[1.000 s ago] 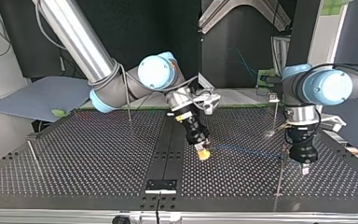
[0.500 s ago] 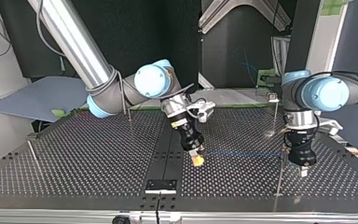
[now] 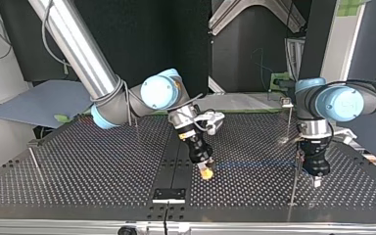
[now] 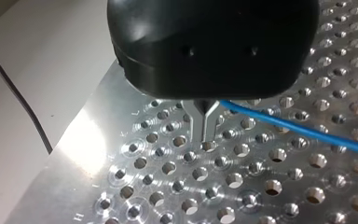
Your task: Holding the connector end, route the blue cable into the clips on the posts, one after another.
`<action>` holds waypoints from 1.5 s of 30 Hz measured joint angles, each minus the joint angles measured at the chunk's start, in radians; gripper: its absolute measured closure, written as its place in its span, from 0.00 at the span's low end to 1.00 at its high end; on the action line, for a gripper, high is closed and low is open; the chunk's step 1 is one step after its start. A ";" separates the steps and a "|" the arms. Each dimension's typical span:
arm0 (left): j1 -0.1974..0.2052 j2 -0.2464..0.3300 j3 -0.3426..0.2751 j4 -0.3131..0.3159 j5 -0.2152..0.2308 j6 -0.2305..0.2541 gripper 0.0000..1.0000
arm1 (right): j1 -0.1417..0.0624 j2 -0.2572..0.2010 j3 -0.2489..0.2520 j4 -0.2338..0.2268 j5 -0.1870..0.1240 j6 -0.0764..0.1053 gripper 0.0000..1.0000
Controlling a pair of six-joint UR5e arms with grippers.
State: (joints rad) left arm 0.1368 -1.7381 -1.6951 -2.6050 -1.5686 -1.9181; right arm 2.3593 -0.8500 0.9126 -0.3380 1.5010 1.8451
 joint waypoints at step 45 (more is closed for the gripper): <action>-0.039 0.126 -0.001 -0.334 -0.127 -0.054 0.00 | -0.002 -0.001 -0.001 0.055 -0.001 -0.013 1.00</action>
State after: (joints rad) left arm 0.0982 -1.6118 -1.6958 -2.9388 -1.6956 -1.9724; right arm 2.3576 -0.8506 0.9120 -0.2834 1.5003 1.8318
